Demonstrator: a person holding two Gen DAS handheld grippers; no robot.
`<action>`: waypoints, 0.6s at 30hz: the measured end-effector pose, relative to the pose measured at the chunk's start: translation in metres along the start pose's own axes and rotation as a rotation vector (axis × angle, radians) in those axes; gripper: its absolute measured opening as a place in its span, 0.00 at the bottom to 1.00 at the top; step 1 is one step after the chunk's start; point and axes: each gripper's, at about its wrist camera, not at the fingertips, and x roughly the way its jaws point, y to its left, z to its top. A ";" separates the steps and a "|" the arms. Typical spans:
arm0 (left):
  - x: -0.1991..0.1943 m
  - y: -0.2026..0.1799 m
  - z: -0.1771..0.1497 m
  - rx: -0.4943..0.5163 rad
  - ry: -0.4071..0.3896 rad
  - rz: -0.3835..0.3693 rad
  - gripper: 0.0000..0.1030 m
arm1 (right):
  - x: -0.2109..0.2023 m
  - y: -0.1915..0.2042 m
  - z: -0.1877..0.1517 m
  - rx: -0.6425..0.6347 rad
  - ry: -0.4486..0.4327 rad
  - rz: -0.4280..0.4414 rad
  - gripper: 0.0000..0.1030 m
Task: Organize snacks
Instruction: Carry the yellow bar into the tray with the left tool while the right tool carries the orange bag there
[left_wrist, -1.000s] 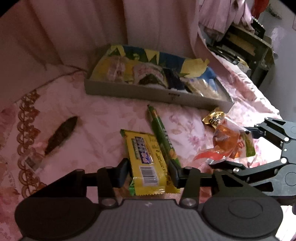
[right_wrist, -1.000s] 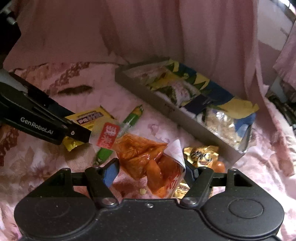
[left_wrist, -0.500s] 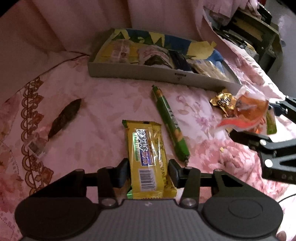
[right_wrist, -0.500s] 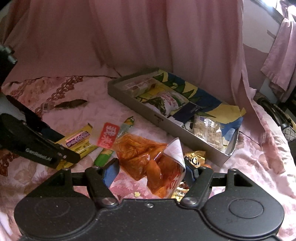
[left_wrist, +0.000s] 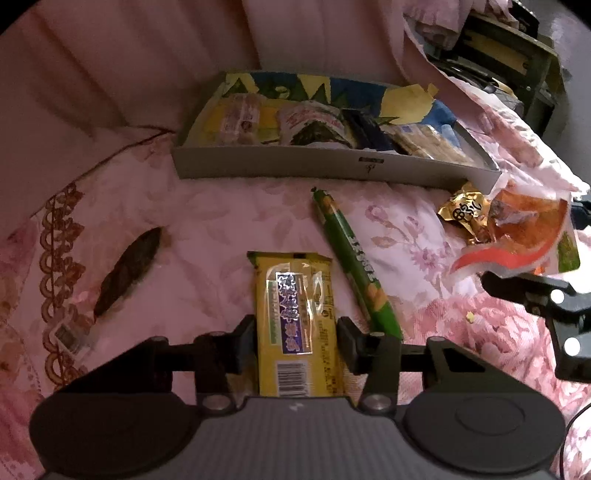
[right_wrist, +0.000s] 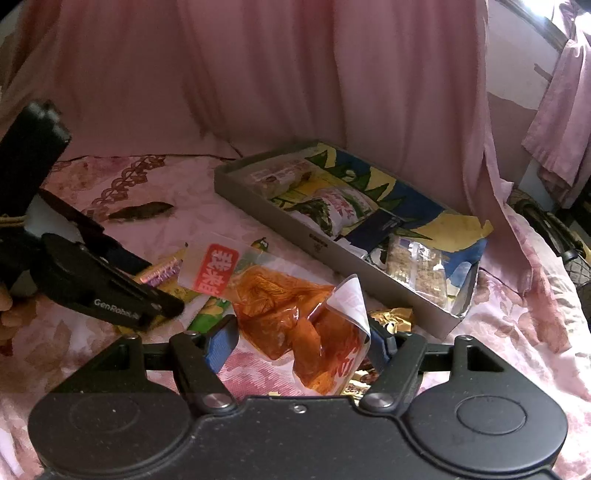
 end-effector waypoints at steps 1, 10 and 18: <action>-0.001 0.000 0.000 -0.008 0.001 -0.003 0.50 | 0.000 -0.001 0.000 0.002 -0.002 -0.003 0.70; -0.032 0.006 0.009 -0.092 -0.143 -0.046 0.49 | -0.002 -0.007 0.002 0.032 -0.059 -0.037 0.70; -0.053 0.005 0.027 -0.145 -0.291 -0.062 0.49 | -0.001 -0.028 0.013 0.119 -0.158 -0.096 0.70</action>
